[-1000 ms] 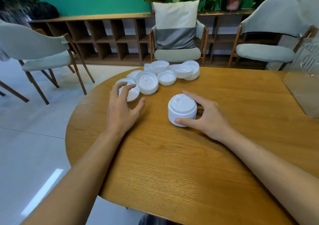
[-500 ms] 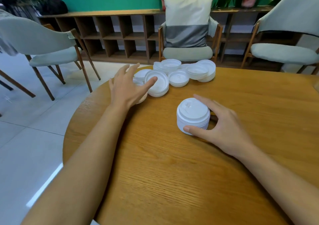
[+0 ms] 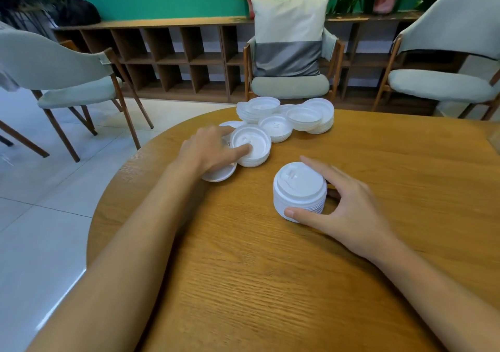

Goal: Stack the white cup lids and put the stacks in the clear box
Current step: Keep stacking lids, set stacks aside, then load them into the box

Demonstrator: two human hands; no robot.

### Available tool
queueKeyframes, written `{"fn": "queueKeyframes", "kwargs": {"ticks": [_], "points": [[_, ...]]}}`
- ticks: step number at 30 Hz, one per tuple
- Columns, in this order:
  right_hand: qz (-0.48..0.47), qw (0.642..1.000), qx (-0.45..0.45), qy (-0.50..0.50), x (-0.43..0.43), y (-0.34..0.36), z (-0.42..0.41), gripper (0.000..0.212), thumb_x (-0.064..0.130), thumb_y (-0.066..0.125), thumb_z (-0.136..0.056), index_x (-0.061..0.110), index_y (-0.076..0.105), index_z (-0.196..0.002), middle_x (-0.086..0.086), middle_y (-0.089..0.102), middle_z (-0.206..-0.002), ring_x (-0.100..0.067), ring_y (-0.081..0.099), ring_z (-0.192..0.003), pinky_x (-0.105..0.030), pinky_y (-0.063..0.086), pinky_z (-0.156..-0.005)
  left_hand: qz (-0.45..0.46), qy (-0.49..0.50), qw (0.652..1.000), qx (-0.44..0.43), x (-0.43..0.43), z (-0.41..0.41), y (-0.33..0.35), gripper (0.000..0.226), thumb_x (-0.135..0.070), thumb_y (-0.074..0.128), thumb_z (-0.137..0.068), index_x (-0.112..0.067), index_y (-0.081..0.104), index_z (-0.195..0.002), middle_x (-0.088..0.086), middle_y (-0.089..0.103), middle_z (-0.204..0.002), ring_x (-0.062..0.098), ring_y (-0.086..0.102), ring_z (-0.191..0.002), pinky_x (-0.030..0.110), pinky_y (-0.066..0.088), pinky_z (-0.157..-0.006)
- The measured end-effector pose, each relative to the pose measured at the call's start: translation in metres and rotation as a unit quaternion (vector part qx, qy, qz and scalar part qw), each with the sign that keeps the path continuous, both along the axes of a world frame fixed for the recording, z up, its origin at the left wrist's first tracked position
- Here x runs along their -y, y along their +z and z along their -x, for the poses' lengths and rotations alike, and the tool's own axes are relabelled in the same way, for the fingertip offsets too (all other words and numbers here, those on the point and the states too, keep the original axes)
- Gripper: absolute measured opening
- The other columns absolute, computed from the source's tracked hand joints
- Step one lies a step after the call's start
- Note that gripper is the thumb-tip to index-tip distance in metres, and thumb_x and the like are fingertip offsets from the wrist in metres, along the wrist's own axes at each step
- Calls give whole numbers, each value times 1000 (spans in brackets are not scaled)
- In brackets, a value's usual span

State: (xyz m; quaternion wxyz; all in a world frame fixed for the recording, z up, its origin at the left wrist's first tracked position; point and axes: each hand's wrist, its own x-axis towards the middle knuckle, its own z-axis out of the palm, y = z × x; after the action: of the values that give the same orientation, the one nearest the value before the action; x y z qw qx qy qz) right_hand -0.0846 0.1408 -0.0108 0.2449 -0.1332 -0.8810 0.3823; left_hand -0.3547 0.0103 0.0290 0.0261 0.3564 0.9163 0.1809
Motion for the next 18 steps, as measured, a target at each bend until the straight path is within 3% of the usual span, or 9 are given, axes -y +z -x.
{"fn": "queueKeyframes", "kwargs": {"ticks": [6, 11, 13, 16, 18], "points": [[-11, 1000, 4, -26, -6, 5, -13, 91, 54, 92, -69, 46, 50, -149, 33, 55, -129, 18, 46, -122, -9, 36, -100, 14, -9, 1000, -2, -3, -50, 2, 73, -77, 61, -85, -35, 57, -146, 1, 59, -146, 28, 56, -131, 48, 48, -97], [-14, 999, 10, -48, -21, 10, -50, 91, 51, 93, -68, 42, 52, -149, 27, 57, -130, 20, 47, -118, 0, 32, -97, 4, -18, 1000, -14, -15, -97, 4, 63, -73, 60, -88, -33, 63, -136, 4, 60, -140, 30, 57, -127, 50, 45, -102], [-14, 998, 15, -59, -29, 11, -69, 91, 51, 93, -68, 42, 52, -149, 25, 58, -132, 13, 50, -120, -3, 33, -99, 23, -9, 999, -33, -23, -114, 3, 64, -76, 57, -86, -33, 64, -133, 4, 57, -142, 32, 55, -130, 58, 35, -111], [-18, 997, 22, -74, -41, 14, -95, 91, 54, 92, -68, 44, 51, -149, 25, 57, -134, 5, 50, -125, -17, 38, -106, 36, 0, 996, -78, -35, -136, 3, 71, -78, 55, -85, -34, 58, -142, 4, 42, -159, 34, 41, -145, 71, 8, -121], [-18, 996, 20, -80, -48, 12, -106, 91, 54, 92, -68, 44, 51, -149, 24, 58, -133, 7, 50, -123, -9, 35, -103, 13, -4, 994, -107, -44, -150, 3, 70, -74, 58, -87, -33, 56, -144, 3, 36, -162, 31, 34, -149, 73, 0, -120]]}}
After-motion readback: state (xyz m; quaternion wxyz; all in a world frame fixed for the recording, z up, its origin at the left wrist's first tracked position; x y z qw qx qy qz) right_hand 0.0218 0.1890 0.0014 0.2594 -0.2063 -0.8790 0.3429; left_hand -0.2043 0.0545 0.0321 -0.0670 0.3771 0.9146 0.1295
